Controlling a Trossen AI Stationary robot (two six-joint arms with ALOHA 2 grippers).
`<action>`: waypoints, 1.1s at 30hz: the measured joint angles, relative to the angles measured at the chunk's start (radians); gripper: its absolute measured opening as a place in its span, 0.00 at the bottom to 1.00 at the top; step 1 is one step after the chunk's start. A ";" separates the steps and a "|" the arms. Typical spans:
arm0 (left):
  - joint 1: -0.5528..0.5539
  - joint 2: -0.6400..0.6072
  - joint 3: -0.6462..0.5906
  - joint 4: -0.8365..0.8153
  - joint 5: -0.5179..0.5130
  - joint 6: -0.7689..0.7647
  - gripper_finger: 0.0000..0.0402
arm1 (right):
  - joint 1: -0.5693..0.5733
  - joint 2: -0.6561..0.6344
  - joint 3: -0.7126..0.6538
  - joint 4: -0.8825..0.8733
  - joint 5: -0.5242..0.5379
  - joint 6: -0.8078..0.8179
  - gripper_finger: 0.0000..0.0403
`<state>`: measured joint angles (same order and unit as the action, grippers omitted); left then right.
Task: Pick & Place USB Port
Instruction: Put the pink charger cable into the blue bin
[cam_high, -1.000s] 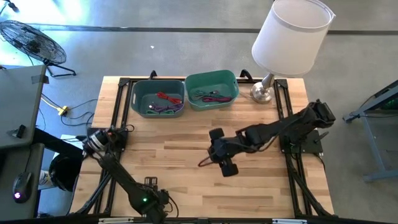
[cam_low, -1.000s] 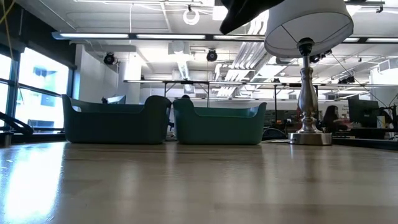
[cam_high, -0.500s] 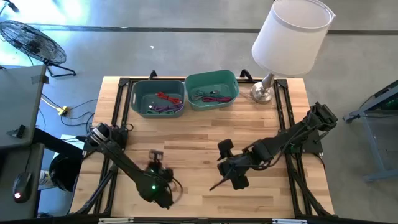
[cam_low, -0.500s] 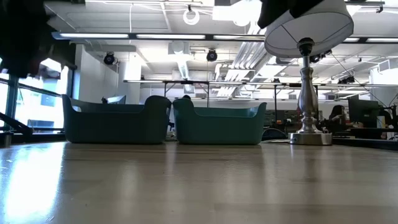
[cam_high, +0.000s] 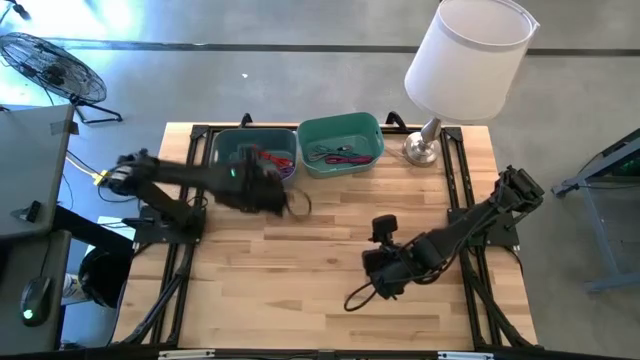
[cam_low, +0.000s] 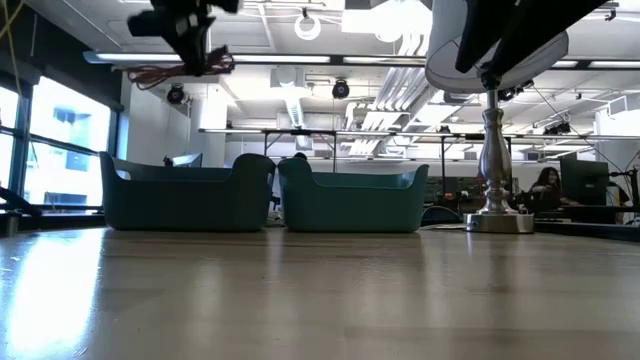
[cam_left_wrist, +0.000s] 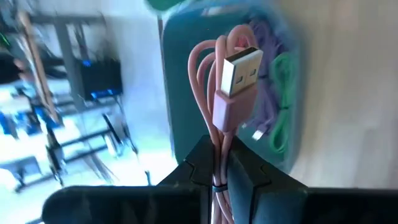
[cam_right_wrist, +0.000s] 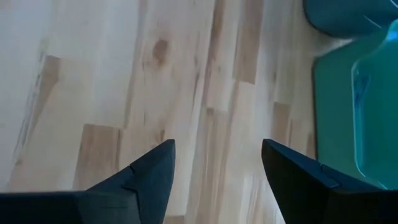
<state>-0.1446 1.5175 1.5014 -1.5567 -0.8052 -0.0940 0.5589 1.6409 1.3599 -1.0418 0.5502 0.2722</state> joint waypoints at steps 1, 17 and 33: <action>0.047 -0.018 -0.011 0.017 0.009 0.035 0.04 | 0.004 0.000 0.000 -0.010 0.008 0.011 0.58; 0.500 -0.141 -0.385 0.583 0.437 0.588 0.04 | 0.004 0.000 0.000 -0.035 0.064 0.035 0.58; 0.584 -0.141 -0.439 0.661 0.473 0.587 0.53 | 0.004 0.000 0.000 -0.038 0.086 0.063 0.58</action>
<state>0.4389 1.3769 1.0622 -0.8960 -0.3318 0.4931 0.5629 1.6409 1.3598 -1.0801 0.6360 0.3347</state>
